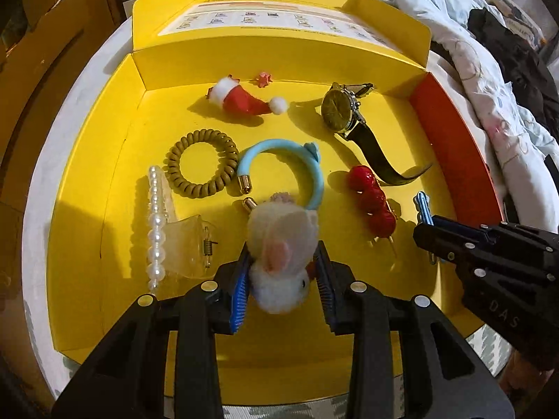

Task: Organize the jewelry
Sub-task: 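Carry the bunny clip and blue hair clip with both tools into the box, then open both tools to release the bunny clip and blue clip in the box, then move left tool to the black bead bracelet while right tool approaches the white garlic charm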

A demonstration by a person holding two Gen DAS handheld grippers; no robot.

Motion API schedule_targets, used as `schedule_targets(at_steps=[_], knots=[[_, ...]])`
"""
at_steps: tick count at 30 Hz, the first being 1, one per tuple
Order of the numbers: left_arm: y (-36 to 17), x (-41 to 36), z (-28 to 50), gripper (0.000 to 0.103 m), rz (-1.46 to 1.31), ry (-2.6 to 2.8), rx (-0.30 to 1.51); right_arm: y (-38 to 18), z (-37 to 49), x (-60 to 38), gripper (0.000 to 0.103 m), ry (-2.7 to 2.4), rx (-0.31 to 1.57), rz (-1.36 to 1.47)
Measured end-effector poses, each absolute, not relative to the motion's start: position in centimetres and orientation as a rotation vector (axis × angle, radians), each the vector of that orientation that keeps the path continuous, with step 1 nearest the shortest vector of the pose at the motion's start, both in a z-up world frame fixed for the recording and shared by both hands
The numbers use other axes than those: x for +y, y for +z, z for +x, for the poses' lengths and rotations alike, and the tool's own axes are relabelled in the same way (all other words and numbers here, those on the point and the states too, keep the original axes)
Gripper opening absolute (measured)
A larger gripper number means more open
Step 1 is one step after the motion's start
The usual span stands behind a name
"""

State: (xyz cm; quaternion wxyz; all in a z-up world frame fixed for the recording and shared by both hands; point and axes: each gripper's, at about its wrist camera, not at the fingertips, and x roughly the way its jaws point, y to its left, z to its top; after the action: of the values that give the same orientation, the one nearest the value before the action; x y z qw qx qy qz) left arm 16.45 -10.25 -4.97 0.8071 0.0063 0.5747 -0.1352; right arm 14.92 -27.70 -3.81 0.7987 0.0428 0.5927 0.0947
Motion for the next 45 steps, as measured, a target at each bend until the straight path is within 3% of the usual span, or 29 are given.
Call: schedule_targets(at_steps=[5, 8, 10, 13, 20, 28, 33, 45], knots=[[-4.9, -10.0, 16.6, 0.039, 0.01, -0.274, 1.232, -3.6, 14.6, -27.5, 0.022, 0.197, 1.257, 0.075], [-4.5, -9.7, 16.4, 0.047, 0.004, -0.276, 1.218, -2.9, 14.5, -27.6, 0.026, 0.189, 1.228, 0.08], [-3.9, -9.5, 16.2, 0.057, -0.001, -0.282, 1.191, -2.4, 14.4, -27.8, 0.034, 0.191, 1.214, 0.088], [-3.0, -9.4, 16.0, 0.061, -0.007, -0.285, 1.157, -1.7, 14.2, -28.4, 0.047, 0.181, 1.196, 0.102], [-0.6, -8.4, 14.2, 0.066, -0.001, -0.287, 1.074, 0.8, 12.2, -30.3, 0.057, 0.169, 1.129, 0.118], [2.3, -7.2, 8.0, 0.078, 0.064, -0.314, 0.948, 4.7, 8.3, -36.1, 0.057, 0.122, 0.996, 0.219], [1.2, -6.3, 4.0, 0.08, 0.106, -0.322, 0.95, 5.1, 6.0, -40.6, 0.057, 0.059, 0.946, 0.285], [-3.0, -5.4, 0.1, 0.08, 0.126, -0.311, 1.047, 1.5, 5.7, -43.9, 0.057, -0.041, 1.053, 0.258]])
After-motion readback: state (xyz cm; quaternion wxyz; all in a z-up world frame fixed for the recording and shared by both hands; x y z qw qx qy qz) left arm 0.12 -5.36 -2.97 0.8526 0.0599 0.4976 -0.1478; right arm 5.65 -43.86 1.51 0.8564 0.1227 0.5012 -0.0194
